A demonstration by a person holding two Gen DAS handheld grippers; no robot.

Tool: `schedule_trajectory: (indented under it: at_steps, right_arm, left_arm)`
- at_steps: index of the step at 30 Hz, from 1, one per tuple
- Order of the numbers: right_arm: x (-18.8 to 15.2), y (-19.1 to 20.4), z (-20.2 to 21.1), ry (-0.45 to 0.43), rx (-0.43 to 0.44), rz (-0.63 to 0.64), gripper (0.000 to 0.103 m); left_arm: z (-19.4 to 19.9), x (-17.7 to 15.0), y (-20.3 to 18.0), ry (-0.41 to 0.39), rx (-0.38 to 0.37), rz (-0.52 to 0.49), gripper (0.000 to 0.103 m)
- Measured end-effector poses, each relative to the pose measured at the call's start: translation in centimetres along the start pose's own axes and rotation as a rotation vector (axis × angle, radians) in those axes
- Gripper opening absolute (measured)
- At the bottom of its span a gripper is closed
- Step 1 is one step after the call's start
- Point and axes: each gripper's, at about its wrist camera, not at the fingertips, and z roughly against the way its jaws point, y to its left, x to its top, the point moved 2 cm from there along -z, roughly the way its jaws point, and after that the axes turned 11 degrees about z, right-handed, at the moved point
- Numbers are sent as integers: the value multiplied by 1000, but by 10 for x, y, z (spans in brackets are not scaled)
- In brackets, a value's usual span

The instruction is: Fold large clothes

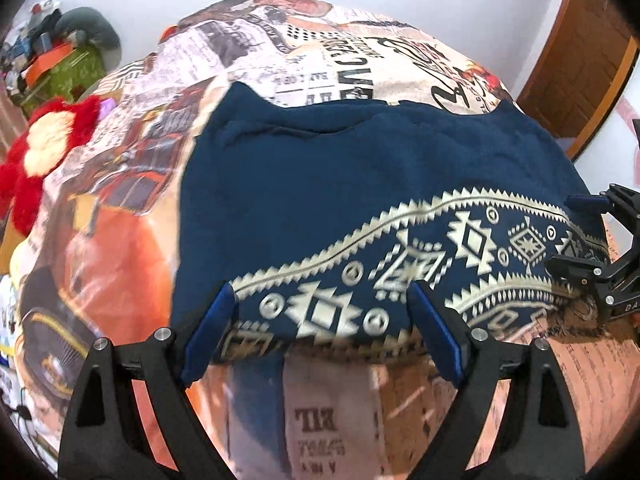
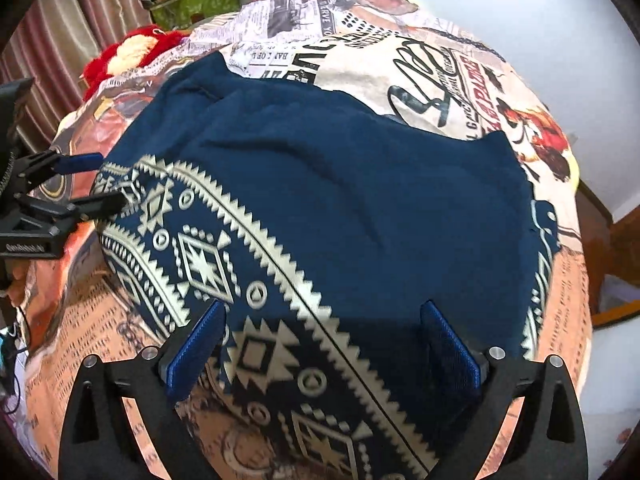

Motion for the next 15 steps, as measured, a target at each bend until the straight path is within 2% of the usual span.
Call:
schedule_trajectory:
  at_steps: [3, 7, 11, 15]
  right_arm:
    - [-3, 3, 8, 5, -26, 8, 99]
    - [-2, 9, 23, -27, -44, 15, 99]
    - [11, 19, 41, -94, -70, 30, 99]
    - [33, 33, 50, -161, -86, 56, 99]
  left_arm:
    - [16, -4, 12, -28, 27, 24, 89]
    - [34, -10, 38, -54, 14, 138, 89]
    - [40, -20, 68, -31, -66, 352, 89]
    - [27, -35, 85, 53, -182, 543, 89]
